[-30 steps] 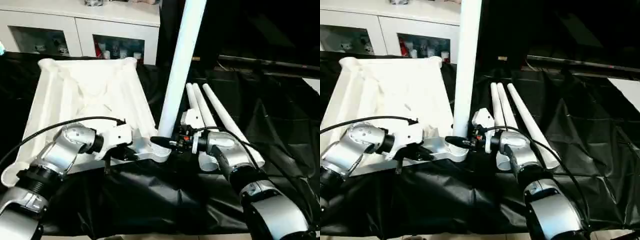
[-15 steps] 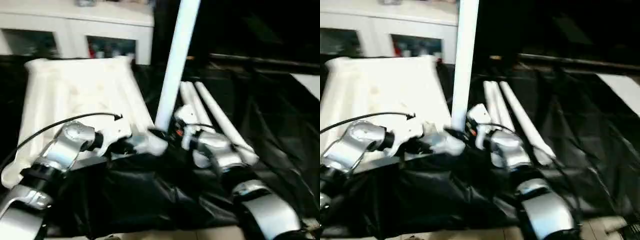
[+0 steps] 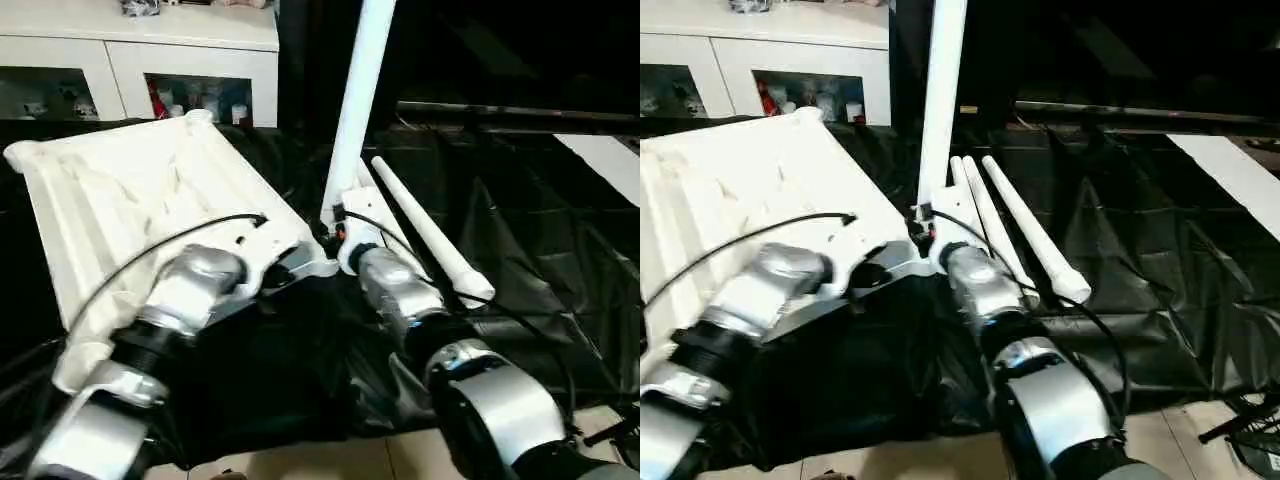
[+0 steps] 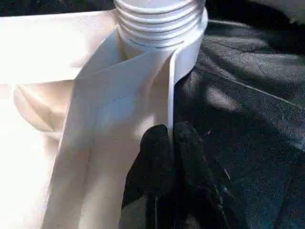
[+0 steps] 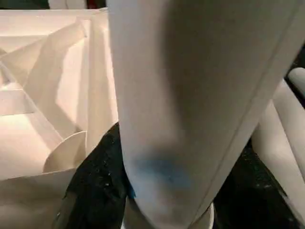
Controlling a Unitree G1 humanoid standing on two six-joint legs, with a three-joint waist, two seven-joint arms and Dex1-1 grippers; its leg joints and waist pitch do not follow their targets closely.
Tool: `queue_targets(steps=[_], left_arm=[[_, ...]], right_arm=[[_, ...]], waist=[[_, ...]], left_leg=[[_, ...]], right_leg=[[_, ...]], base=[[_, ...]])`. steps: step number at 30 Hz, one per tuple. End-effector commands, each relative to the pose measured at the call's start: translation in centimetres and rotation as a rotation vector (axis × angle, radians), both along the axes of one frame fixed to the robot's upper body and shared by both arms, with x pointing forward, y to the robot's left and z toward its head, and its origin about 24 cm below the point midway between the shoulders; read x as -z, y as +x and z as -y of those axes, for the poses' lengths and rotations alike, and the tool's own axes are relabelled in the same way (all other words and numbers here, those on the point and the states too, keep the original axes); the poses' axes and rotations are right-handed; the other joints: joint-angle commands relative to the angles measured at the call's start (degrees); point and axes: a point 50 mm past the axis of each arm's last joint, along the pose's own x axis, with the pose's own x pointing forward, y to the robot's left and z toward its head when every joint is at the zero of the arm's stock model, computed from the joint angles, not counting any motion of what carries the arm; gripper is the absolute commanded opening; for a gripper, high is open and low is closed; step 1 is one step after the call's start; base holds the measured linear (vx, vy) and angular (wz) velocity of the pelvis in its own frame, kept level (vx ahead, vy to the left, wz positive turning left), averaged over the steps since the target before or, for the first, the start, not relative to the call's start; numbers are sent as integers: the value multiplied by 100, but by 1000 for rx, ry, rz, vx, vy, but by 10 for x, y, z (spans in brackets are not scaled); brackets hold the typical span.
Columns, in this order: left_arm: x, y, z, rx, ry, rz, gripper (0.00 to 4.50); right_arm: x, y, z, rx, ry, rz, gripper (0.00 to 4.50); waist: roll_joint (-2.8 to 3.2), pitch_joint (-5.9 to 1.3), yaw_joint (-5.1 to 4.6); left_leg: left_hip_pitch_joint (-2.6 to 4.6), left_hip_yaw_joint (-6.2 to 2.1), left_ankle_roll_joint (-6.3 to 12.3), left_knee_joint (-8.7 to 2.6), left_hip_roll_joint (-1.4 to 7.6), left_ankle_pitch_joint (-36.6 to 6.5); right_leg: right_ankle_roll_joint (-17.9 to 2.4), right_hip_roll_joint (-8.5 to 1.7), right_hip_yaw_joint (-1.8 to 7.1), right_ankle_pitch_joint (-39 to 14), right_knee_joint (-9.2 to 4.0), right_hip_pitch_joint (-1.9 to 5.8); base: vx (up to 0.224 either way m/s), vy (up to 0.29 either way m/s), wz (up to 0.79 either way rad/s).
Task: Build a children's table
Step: Insert table leg to table base
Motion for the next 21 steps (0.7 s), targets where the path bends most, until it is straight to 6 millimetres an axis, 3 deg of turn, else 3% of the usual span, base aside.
queue_targets(steps=[1, 2, 3, 4, 5, 6, 7, 8, 9, 10, 11, 12, 13, 15, 17, 18, 21], left_arm=[[2, -1, 6, -51, 34, 15, 0], [2, -1, 8, -59, 35, 18, 0], [1, -2, 10, -67, 36, 19, 0], [1, -1, 11, -74, 34, 20, 0], [0, -1, 11, -77, 34, 21, 0], [-1, -1, 12, -80, 33, 22, 0], [-1, -1, 12, -77, 37, 23, 0], [-1, -1, 11, -74, 38, 22, 0], [-1, -1, 11, -71, 39, 22, 0], [-1, -1, 10, -67, 42, 20, 0], [-1, -2, 10, -63, 44, 19, 0], [-1, -3, 9, -54, 49, 16, 0], [-1, -3, 9, -54, 49, 16, 0], [-1, -4, 8, -44, 50, 14, 0], [-4, -7, 2, 22, 46, 23, 0], [-5, -9, 1, 55, 43, 35, 0], [-7, -13, -7, 100, 30, 29, 0]], right_arm=[[59, -32, 10, 36, -104, -291, 190], [58, -31, 9, 48, -93, -295, 190], [58, -31, 7, 57, -88, -299, 190], [57, -31, 6, 63, -80, -300, 190], [57, -31, 6, 65, -77, -300, 190], [55, -31, 3, 67, -64, -300, 190], [55, -31, 2, 65, -62, -299, 190], [54, -31, 1, 62, -57, -298, 190], [54, -31, 0, 60, -53, -297, 190], [53, -31, -1, 52, -55, -293, 190], [53, -31, -1, 48, -55, -290, 190], [52, -30, -2, 38, -50, -286, 189], [52, -30, -2, 38, -50, -286, 189], [51, -30, -2, 30, -41, -284, 189], [48, -28, -2, -21, -23, -275, 189], [48, -28, -1, -44, -22, -272, 189], [45, -27, 0, -143, -4, -261, 189]], waist=[[273, -112, 281], [-3, -155, 371], [-277, -41, 241], [-217, 28, 239], [-199, -91, 217], [35, -206, 272], [-65, -197, 197], [62, -226, 180], [79, -142, 101], [88, -83, 76], [35, -113, 36], [-6, -161, 30], [-27, -194, 49], [-19, -174, 65], [-55, -166, 61], [-36, -187, 82], [-3, -194, 35]], left_leg=[[-363, 175, -712, -1239, 421, -5832], [-102, 440, -524, -1137, 328, -4863], [839, 43, -329, 817, 177, -3028], [619, -96, -162, 952, 139, -1957], [-449, -483, -144, 642, 67, -958], [51, -360, -601, -44, 309, -1050], [220, -303, -530, -66, 292, -1178], [432, -161, -487, -129, 289, -1480], [336, -105, -401, -223, 290, -2206], [348, -91, -444, -239, 284, -2823], [352, -150, -488, -234, 253, -3444], [281, -192, -457, -259, 250, -3393], [221, -178, -374, -273, 251, -2932], [191, -129, -308, -265, 255, -2433], [157, -120, -277, -262, 255, -2379], [159, -126, -263, -265, 263, -2236], [87, -117, -289, -267, 286, -1795]], right_leg=[[-445, 23, -30, -1672, 783, 387], [-338, -54, 281, -2060, 635, 114], [-197, -1101, 533, -5796, -949, -996], [-211, -1241, 773, -6488, -1133, -878], [-244, -1202, 716, -5100, -405, 441], [-447, -554, 377, -2660, -184, 84], [-518, -304, 300, -1452, -2, -74], [-872, -235, 300, -171, 25, -144], [-1022, -246, 385, -598, -64, -118], [-965, -244, 421, -1295, -174, -185], [-758, -286, 436, -2197, -233, -190], [-620, -328, 461, -2312, -248, -127], [-586, -351, 484, -1996, -240, -79], [-679, -353, 516, -1590, -235, -84], [-709, -374, 530, -1789, -246, -65], [-716, -393, 533, -1793, -249, -52], [-924, -364, 526, -1135, -173, 16]], base=[[-71, -14, 16], [41, -97, 18], [41, -97, 18], [130, -74, -24], [135, 74, -52], [135, 74, -52], [83, 65, 4], [-1, -18, 40], [-1, -18, 40], [-3, -30, 25], [0, 0, 0], [0, 0, 0], [0, 0, 0], [0, 0, 0], [0, 0, 0], [0, 0, 0], [0, 0, 0]])
